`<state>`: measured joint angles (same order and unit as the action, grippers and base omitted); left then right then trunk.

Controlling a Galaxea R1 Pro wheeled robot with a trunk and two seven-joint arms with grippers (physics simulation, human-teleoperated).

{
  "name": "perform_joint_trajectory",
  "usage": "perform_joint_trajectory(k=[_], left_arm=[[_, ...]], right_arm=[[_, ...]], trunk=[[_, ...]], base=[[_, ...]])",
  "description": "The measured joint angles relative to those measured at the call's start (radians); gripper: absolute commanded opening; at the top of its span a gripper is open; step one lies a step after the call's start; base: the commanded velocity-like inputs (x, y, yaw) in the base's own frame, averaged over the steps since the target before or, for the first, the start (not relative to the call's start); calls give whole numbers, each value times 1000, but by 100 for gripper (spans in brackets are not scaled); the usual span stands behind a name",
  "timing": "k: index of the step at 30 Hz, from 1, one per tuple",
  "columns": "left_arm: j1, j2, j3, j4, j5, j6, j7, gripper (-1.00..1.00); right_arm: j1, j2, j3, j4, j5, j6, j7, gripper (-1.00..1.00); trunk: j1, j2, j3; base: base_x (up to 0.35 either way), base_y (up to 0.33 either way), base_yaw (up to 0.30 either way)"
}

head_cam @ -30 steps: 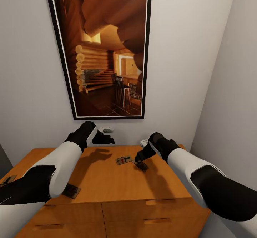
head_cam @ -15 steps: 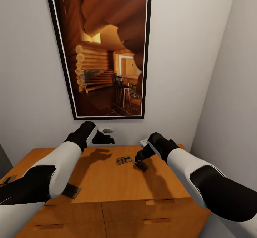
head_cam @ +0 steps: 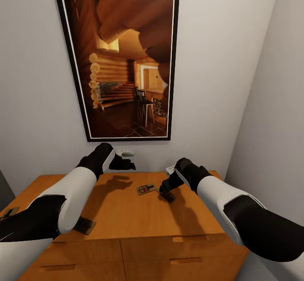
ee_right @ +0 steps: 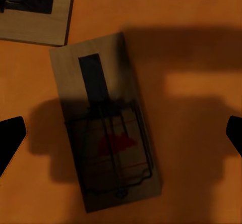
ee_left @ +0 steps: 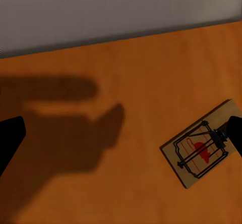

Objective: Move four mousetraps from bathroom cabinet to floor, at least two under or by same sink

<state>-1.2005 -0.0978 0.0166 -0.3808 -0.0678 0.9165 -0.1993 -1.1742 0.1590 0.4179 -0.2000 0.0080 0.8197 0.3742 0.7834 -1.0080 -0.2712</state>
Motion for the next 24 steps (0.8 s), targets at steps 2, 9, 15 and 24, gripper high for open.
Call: perform_joint_trajectory(k=[2, 9, 15, 24], left_arm=[[0, 0, 0, 0, 0, 0, 0, 100], [0, 0, 0, 0, 0, 0, 1, 100], [0, 0, 0, 0, 0, 0, 1, 100], [0, 0, 0, 0, 0, 0, 1, 100]], right_arm=[[0, 2, 0, 1, 0, 0, 0, 100], [0, 7, 0, 4, 1, -1, 0, 100], [0, 7, 0, 4, 1, -1, 0, 100], [0, 9, 0, 5, 1, -1, 0, 100]], trunk=[[0, 0, 0], [0, 0, 0], [0, 0, 0], [0, 0, 0]], base=[[0, 0, 0], [0, 0, 0], [0, 0, 0], [0, 0, 0]])
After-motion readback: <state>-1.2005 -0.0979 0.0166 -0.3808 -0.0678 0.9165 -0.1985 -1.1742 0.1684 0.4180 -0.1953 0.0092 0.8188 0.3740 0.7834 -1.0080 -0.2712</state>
